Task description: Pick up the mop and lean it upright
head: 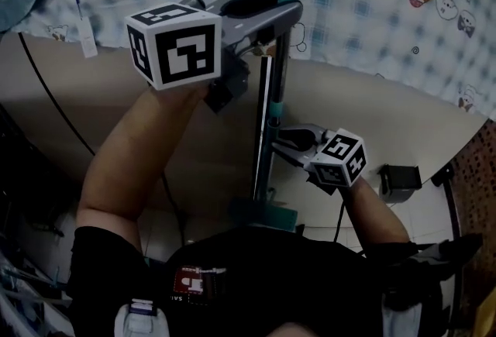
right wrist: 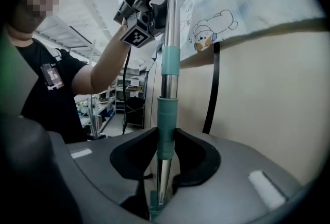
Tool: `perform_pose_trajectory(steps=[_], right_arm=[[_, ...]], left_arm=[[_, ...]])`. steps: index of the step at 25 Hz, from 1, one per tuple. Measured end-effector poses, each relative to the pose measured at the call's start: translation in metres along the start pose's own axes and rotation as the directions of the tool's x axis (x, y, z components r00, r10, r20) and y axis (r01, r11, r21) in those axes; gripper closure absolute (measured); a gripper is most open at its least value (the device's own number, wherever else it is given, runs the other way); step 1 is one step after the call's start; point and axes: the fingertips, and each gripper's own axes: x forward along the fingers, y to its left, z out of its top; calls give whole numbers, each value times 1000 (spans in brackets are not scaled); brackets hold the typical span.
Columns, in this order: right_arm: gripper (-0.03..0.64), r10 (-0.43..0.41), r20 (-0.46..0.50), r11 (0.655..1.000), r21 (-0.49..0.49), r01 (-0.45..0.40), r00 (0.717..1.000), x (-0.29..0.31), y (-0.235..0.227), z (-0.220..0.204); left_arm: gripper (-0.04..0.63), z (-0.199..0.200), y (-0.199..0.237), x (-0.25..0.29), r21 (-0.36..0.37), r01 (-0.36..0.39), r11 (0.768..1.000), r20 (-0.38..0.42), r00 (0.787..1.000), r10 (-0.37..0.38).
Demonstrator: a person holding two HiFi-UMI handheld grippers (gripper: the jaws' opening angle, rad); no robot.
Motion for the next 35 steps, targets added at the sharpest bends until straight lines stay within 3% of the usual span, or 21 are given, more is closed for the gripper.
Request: perform_pose_trajectory(steps=[10, 35], right_arm=[[495, 18, 25, 1000, -24, -17, 1000, -7, 7, 24], [495, 17, 17, 999, -29, -17, 1000, -2, 6, 16]], left_arm=[[482, 24, 0, 6, 0, 21, 1000, 8, 1000, -21], [479, 15, -1, 3, 30, -13, 999, -9, 1000, 13]])
